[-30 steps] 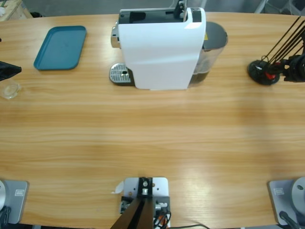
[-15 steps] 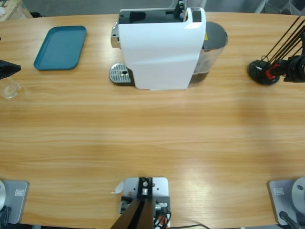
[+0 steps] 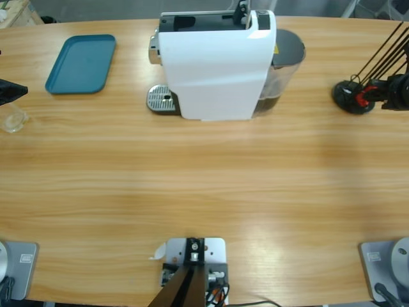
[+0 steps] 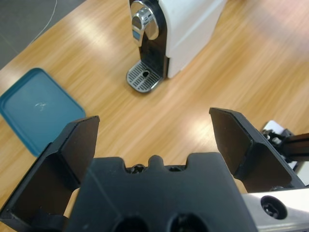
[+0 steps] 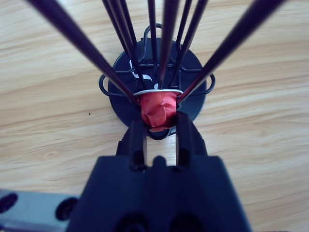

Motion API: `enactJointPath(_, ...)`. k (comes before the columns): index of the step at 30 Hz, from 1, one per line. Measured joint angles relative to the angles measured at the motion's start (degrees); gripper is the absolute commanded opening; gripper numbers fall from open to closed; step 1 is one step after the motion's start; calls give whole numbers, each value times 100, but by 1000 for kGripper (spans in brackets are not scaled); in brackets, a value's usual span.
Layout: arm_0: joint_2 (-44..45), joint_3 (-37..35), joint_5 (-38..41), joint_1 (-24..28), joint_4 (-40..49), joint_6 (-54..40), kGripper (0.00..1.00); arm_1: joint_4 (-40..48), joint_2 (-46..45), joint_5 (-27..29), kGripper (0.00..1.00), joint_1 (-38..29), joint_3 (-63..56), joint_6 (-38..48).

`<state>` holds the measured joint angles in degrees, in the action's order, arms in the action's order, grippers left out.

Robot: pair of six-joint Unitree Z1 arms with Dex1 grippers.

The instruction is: Pour coffee

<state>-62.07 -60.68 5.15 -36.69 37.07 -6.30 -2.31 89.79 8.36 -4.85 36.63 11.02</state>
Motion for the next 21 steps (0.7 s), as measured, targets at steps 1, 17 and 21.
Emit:
enactJointPath(1, 0, 0, 0, 0, 0, 6, 989, -6, -25, 16, 0, 0, 0, 0)
enactJointPath(17, 0, 30, 0, 0, -6, 103, 991, -1234, -765, 353, 0, -146, 833, 0)
enactJointPath(21, 0, 51, 0, 0, -10, 156, 991, -1691, -767, 487, 0, -217, 1260, 0)
